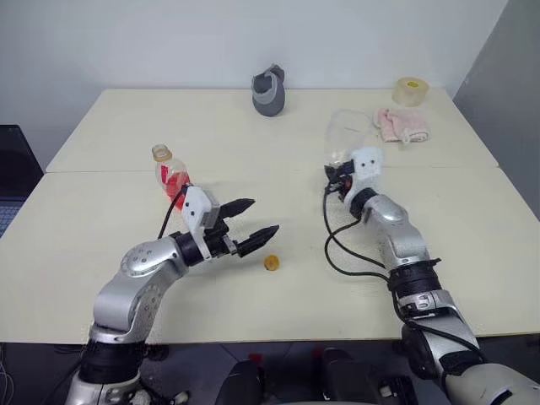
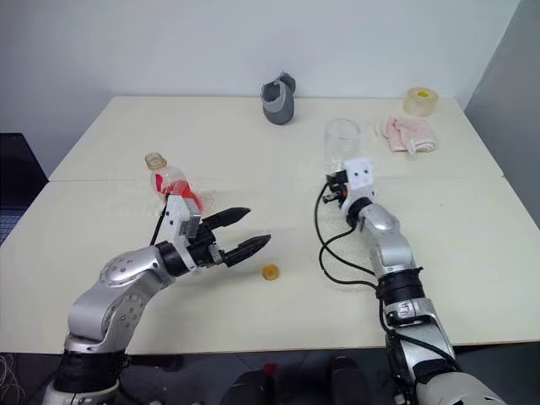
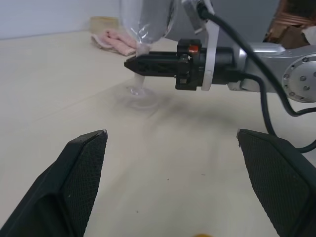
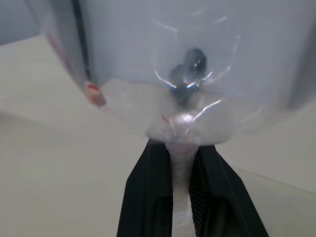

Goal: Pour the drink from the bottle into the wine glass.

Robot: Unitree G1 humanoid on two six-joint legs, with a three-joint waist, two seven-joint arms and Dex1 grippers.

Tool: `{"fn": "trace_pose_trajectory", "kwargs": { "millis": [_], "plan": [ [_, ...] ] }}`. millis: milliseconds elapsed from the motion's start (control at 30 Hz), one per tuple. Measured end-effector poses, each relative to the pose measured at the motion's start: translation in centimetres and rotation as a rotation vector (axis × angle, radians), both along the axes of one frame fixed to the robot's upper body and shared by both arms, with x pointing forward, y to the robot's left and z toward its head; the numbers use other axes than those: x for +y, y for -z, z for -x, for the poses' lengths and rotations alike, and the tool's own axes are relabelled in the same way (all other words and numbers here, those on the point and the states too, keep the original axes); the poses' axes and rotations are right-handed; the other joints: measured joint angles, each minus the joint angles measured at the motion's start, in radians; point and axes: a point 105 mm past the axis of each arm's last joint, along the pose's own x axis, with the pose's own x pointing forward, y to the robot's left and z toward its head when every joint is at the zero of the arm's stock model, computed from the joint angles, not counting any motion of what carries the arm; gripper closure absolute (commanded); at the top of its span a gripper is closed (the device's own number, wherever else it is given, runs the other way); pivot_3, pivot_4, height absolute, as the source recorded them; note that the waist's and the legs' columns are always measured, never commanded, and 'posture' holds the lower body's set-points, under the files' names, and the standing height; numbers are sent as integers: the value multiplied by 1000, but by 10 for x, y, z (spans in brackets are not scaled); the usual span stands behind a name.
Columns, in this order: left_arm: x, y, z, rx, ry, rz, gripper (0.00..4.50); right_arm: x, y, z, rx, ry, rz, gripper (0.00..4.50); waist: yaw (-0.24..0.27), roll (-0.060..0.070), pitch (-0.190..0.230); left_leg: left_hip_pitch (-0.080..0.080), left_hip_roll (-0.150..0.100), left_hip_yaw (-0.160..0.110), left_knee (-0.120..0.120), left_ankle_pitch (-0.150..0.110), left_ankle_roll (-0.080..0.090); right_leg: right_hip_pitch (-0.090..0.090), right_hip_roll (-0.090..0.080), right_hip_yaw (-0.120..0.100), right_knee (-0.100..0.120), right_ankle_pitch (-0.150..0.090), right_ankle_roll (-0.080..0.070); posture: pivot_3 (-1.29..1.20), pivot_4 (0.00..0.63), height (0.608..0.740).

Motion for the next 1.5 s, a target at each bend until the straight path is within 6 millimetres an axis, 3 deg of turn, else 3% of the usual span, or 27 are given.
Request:
{"fn": "trace_pose_trajectory", "kwargs": {
  "millis": [167, 267, 467, 667, 967, 1367, 1400, 1500],
  "plan": [
    [29, 13, 22, 55, -160, -6, 0, 38, 2, 14, 37, -153, 17, 4334, 6, 0, 0, 0, 1, -1, 0, 0, 0, 0, -1, 0, 0, 0, 0, 0, 150, 740],
    [45, 16, 35, 64, -260, -17, 0, 50, 4, 19, 76, -209, 27, 4334, 9, 0, 0, 0, 3, -1, 0, 0, 1, 0, -1, 0, -1, 0, 0, 0, 150, 740],
    [49, 22, 56, 85, -337, -16, 0, 66, 6, 21, 106, -267, 40, 4334, 18, 0, 0, 0, -1, -1, 0, 0, 1, 1, -2, -1, -1, 0, 0, 0, 150, 740],
    [49, 13, 47, 27, -384, 10, 0, 65, 33, 15, 164, -239, 80, 4334, 18, 0, 0, 0, -2, 1, 0, 0, 1, 1, -1, -1, -1, 0, 0, 0, 150, 740],
    [42, 11, 35, 10, -357, 20, 0, 58, 38, 12, 126, -196, 111, 4334, 11, 0, 0, 0, -2, 1, 0, 0, 0, 1, 0, -1, -1, 0, 0, 0, 150, 740],
    [37, 11, 26, -3, -338, 31, 0, 53, 33, 17, 61, -171, 83, 225, 11, 0, 0, 0, -1, 0, 0, 0, 0, 1, 0, -1, -1, 0, 0, 0, 150, 740],
    [37, 10, 26, -8, -338, 33, 0, 53, 35, 19, 62, -167, 76, 14, 11, 0, 0, 0, -1, 0, 0, 0, 0, 1, 0, -1, -1, 0, 0, 0, 150, 740],
    [33, 10, 24, -13, -328, 42, 0, 50, 34, 25, 65, -163, 57, 14, 12, 0, 0, 0, -1, -1, 0, 0, 0, 1, 0, -1, -1, 0, 0, 0, 150, 740]
  ]
}}
